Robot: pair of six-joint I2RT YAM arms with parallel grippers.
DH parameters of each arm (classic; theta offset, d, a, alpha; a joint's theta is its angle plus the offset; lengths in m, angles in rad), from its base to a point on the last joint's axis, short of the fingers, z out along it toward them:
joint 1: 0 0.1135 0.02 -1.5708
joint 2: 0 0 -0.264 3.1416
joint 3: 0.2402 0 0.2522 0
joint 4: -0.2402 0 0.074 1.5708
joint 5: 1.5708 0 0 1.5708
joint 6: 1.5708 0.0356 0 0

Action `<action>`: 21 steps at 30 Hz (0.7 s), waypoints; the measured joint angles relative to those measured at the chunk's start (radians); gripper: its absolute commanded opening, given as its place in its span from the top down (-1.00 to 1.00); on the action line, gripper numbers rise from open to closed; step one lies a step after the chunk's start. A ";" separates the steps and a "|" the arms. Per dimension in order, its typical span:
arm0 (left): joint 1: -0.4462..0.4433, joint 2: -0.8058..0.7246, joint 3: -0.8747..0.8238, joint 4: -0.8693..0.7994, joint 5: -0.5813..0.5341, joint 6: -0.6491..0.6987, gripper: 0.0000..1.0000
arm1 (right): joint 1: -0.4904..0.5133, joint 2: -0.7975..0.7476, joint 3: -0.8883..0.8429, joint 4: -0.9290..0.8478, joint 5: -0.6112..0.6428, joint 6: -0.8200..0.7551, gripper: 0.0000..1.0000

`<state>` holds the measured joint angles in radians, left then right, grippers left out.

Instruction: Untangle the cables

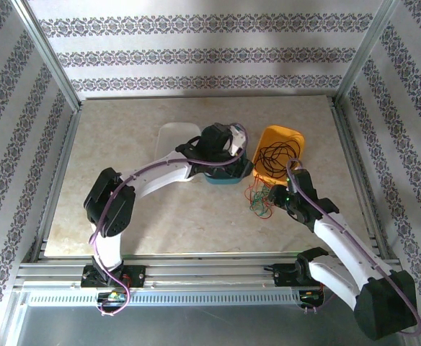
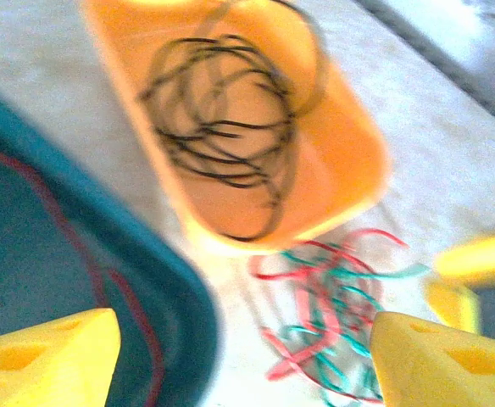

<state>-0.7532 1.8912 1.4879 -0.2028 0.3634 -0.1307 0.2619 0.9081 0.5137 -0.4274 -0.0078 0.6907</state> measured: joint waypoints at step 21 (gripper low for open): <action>-0.076 0.237 0.192 -0.114 0.058 0.085 0.81 | -0.025 0.002 0.028 -0.018 -0.010 0.018 0.25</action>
<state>-0.8295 2.1277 1.6802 -0.3164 0.4217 -0.0452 0.2371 0.9096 0.5415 -0.4450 -0.0174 0.7086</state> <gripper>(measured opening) 0.161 0.377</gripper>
